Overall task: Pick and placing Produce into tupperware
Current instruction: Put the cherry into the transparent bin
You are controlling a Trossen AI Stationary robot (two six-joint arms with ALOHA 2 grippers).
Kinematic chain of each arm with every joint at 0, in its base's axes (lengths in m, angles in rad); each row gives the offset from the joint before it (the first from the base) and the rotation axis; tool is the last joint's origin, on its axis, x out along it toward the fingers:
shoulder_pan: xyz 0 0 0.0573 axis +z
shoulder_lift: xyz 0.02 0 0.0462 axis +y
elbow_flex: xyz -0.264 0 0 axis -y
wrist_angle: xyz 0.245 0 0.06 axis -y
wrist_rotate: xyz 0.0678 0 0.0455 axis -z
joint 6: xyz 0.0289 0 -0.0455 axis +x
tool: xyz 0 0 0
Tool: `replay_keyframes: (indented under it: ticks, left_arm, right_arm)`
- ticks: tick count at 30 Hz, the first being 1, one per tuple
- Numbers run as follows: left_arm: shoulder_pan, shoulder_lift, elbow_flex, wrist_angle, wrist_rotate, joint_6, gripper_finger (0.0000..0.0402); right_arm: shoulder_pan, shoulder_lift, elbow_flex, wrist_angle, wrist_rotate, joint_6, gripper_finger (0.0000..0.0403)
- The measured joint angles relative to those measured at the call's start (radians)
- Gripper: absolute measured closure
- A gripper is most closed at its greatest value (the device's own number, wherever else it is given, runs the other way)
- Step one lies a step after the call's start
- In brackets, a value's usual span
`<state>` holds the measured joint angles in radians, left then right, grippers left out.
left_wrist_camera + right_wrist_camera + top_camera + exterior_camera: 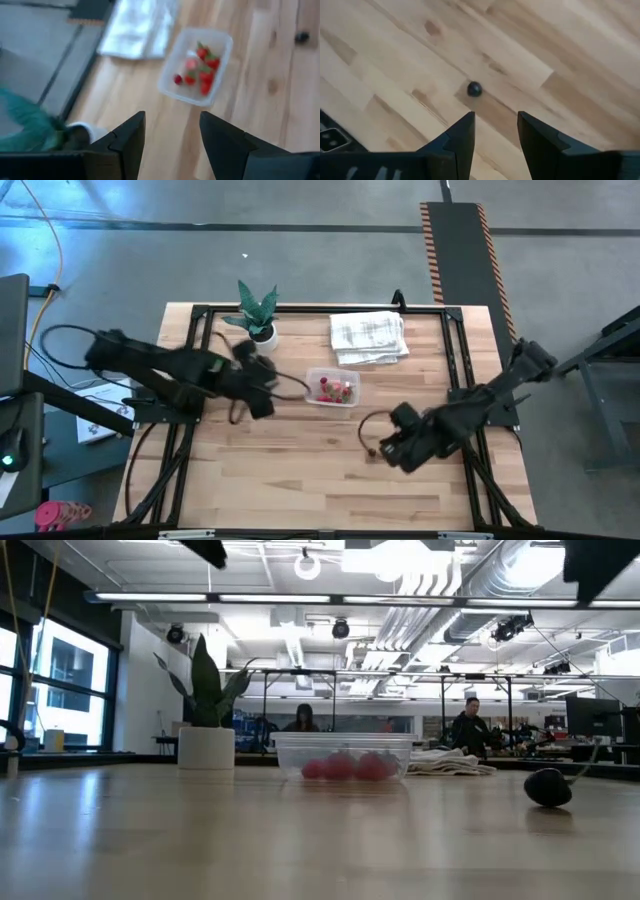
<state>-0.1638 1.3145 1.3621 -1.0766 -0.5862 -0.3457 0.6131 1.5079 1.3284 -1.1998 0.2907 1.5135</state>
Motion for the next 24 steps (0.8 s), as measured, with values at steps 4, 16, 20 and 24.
replay_keyframes:
  ticks: [4, 16, 20, 24]
  left_arm:
    - [0.0, -0.104, 0.0, 0.001, -0.039, -0.002, 0.0222]
    - [0.0, -0.211, 0.0, -0.04, -0.024, 0.008, 0.0222]
    - [0.0, -0.21, 0.0, -0.057, -0.009, 0.008, 0.0222]
    - [0.0, -0.211, 0.0, -0.057, -0.009, 0.016, 0.0222]
  right_arm:
    - [-0.003, 0.096, 0.0, 0.083, -0.014, -0.01, 0.0264]
    - [-0.091, 0.243, 0.0, 0.361, -0.251, -0.115, 0.0264]
    - [-0.08, 0.273, 0.0, 0.358, -0.272, -0.06, 0.0264]
    - [-0.079, 0.313, 0.0, 0.365, -0.294, -0.05, 0.0264]
